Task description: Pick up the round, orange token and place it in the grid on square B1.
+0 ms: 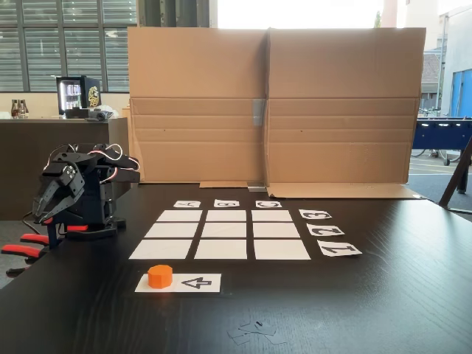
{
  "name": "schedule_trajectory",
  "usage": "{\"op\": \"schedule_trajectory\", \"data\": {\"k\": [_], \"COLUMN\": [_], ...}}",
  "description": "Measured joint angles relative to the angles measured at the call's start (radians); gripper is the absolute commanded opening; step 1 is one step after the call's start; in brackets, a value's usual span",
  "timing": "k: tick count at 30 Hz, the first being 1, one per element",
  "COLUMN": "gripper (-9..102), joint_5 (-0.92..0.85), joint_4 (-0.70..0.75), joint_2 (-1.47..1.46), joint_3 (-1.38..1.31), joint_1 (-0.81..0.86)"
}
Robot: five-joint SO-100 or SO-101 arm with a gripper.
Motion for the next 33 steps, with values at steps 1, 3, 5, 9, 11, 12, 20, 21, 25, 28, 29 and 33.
{"op": "schedule_trajectory", "data": {"k": [1, 3, 5, 9, 11, 12, 20, 21, 25, 28, 29, 33], "gripper": [-1, -1, -1, -1, -1, -1, -1, -1, 0, 1, 1, 5], "joint_5": [0.0, -0.011, -0.012, -0.014, -0.014, -0.014, -0.014, -0.014, -0.018, -0.029, -0.031, -0.046], "joint_4": [0.0, 0.0, 0.0, 0.0, 0.0, 0.0, 0.0, 0.0, 0.0, 0.0, 0.0, 0.003], "joint_2": [0.0, 0.0, 0.0, 0.0, 0.0, 0.0, 0.0, 0.0, -0.002, -0.052, -0.072, -0.221], "joint_3": [0.0, 0.0, 0.0, 0.0, 0.0, 0.0, 0.0, 0.0, 0.0, -0.018, -0.037, -0.16], "joint_1": [0.0, 0.0, 0.0, 0.0, 0.0, 0.0, 0.0, 0.0, 0.0, 0.0, 0.0, 0.0]}}
